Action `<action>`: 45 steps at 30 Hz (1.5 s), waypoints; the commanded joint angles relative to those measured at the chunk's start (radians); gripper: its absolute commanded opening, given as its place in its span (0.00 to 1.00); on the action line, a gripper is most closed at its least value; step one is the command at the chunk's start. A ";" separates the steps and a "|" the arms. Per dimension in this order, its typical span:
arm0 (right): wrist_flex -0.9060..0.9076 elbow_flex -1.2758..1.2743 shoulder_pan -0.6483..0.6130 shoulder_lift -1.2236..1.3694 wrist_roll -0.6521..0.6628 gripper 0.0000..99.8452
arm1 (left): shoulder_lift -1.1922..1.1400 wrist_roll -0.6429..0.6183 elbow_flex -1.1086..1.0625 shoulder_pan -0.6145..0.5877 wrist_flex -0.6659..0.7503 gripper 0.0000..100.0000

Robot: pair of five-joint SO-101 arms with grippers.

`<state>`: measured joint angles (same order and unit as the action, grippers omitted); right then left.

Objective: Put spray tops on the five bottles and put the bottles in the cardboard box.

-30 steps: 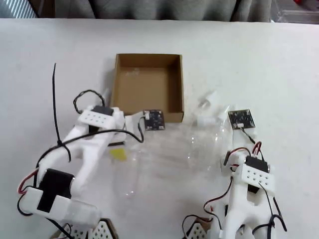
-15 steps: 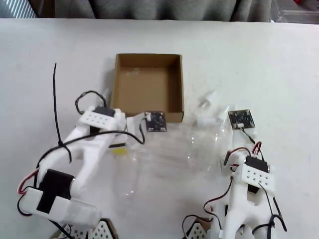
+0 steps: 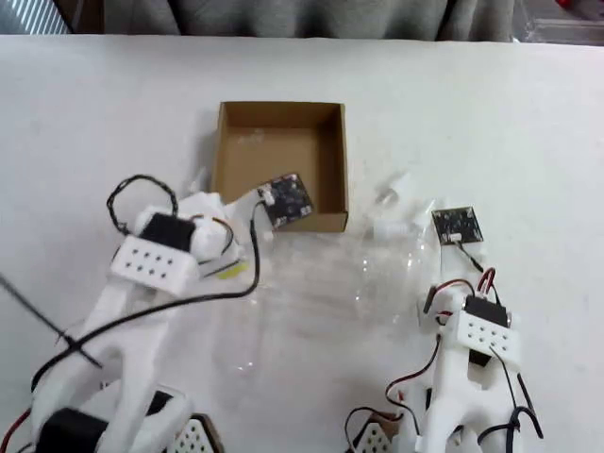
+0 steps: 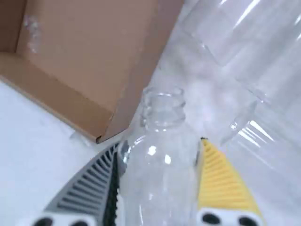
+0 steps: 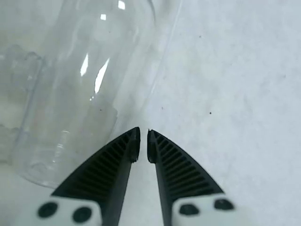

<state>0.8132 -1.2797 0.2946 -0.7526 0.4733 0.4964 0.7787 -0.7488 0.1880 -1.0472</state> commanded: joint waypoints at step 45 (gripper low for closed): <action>0.788 1.591 -0.160 0.888 -0.344 0.02 | 0.932 -0.698 -0.735 -0.383 0.466 0.02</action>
<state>1.5344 0.0460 0.1672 -0.0514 0.1772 1.4108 0.0821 -1.4868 -0.1849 -0.6314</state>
